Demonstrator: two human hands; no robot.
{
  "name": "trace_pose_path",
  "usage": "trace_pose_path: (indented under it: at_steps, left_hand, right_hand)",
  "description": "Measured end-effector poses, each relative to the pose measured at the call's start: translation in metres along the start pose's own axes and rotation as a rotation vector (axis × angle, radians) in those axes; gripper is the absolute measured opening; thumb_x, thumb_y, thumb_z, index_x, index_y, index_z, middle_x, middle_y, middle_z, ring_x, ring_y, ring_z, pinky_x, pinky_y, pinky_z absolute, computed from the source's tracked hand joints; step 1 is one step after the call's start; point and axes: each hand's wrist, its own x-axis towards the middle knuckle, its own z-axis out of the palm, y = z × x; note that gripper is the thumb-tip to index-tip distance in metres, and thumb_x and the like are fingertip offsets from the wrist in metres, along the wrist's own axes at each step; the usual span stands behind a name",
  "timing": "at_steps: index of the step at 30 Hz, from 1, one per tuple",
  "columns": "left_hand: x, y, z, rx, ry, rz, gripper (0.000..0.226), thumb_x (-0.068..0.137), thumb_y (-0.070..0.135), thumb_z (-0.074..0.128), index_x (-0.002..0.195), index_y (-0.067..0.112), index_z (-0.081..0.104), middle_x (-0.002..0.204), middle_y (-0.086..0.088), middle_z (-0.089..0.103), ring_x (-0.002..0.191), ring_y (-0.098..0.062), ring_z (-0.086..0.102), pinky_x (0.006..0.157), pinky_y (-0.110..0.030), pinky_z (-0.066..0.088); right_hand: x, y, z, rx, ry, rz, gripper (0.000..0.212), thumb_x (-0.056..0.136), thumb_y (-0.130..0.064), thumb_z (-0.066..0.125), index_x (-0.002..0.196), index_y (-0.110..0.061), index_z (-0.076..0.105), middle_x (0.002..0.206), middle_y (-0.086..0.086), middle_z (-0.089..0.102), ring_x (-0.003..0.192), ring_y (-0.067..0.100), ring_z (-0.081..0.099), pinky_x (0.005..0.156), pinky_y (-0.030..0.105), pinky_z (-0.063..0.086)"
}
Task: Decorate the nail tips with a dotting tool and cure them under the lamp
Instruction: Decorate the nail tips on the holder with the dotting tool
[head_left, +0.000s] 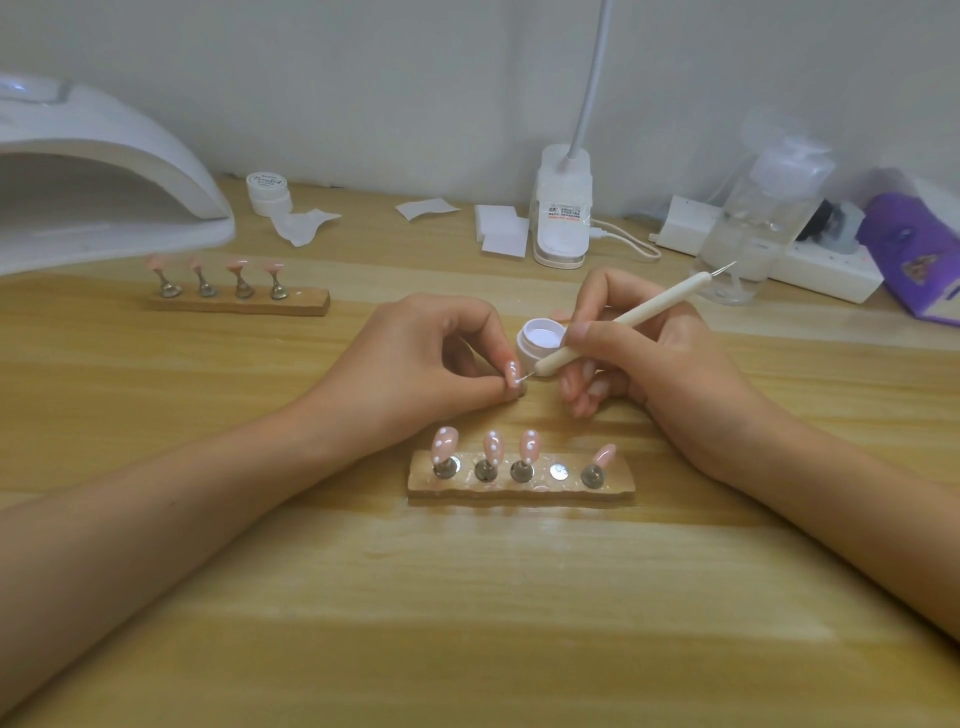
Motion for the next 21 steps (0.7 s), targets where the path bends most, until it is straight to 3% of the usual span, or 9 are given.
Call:
trace_pose_path:
  at_steps: [21]
  left_hand:
    - [-0.0003, 0.0011, -0.0001, 0.005, -0.007, -0.014, 0.015, 0.075, 0.011, 0.082, 0.072, 0.019, 0.070, 0.061, 0.023, 0.065, 0.059, 0.005, 0.062, 0.059, -0.007, 0.041]
  right_hand:
    - [0.0007, 0.0019, -0.0013, 0.015, 0.001, -0.008, 0.021, 0.085, -0.012, 0.059, 0.066, -0.019, 0.054, 0.061, 0.013, 0.065, 0.050, 0.021, 0.060, 0.049, 0.025, 0.050]
